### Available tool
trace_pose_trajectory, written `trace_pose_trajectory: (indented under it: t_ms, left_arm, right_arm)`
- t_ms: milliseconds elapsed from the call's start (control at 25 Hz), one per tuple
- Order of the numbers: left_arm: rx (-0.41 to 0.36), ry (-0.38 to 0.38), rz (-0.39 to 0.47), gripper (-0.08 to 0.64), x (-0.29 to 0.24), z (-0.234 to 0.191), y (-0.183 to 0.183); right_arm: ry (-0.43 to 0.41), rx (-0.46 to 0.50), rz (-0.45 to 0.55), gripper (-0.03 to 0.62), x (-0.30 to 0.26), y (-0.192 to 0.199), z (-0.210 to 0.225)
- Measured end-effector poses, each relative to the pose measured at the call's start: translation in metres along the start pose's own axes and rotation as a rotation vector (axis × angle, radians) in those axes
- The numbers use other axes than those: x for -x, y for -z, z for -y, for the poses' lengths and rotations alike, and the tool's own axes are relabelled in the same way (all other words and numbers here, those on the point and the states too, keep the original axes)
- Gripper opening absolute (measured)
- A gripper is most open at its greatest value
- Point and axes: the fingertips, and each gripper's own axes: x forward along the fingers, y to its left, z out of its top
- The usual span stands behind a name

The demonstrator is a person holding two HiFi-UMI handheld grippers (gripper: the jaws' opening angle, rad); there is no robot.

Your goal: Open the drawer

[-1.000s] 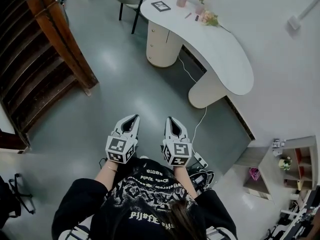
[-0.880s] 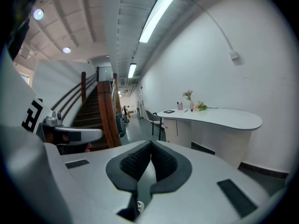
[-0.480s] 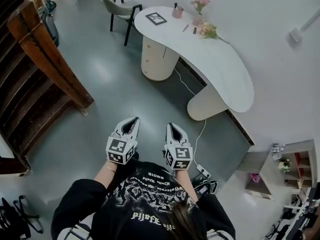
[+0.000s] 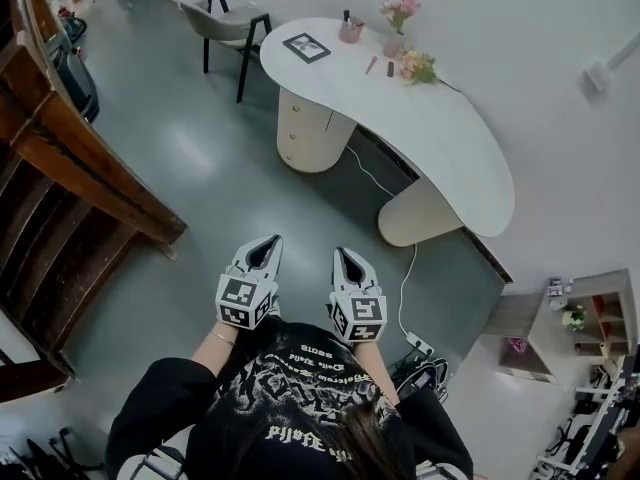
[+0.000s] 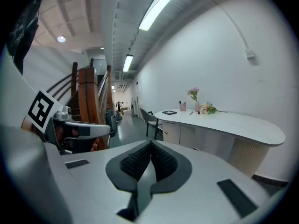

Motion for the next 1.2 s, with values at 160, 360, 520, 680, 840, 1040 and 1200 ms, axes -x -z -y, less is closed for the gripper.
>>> trace_pose_trajectory:
  t_ms: [160,360,520,680,840,1040,1200]
  left_arm:
    - [-0.002,0.021,-0.009,0.025,-0.013,-0.027,-0.006]
    - [0.020,0.024,-0.011,0.025,-0.023,-0.053,-0.011]
    - [0.043,0.011,-0.016,0.025,-0.027,-0.067,-0.010]
    - [0.048,-0.007,-0.029,0.025,-0.034,-0.075,-0.008]
    - [0.039,-0.028,-0.023,0.025,-0.044,-0.080,-0.011]
    - [0.039,-0.071,-0.019,0.026,-0.066,-0.093,-0.017]
    - [0.043,-0.117,-0.036,0.025,-0.093,-0.108,-0.023]
  right_arm:
    - [-0.007,-0.014,-0.001,0.026,-0.026,-0.008,-0.012]
    - [0.001,-0.014,-0.022,0.026,-0.051,-0.012,-0.018]
    - [-0.006,-0.014,-0.039,0.026,-0.063,-0.014,-0.018]
    - [-0.037,-0.010,-0.049,0.026,-0.077,-0.016,-0.016]
    - [-0.043,-0.023,-0.034,0.026,-0.100,-0.021,-0.003]
    - [-0.092,-0.040,-0.008,0.026,-0.141,-0.036,0.008]
    - [-0.152,-0.029,-0.010,0.026,-0.178,-0.050,0.020]
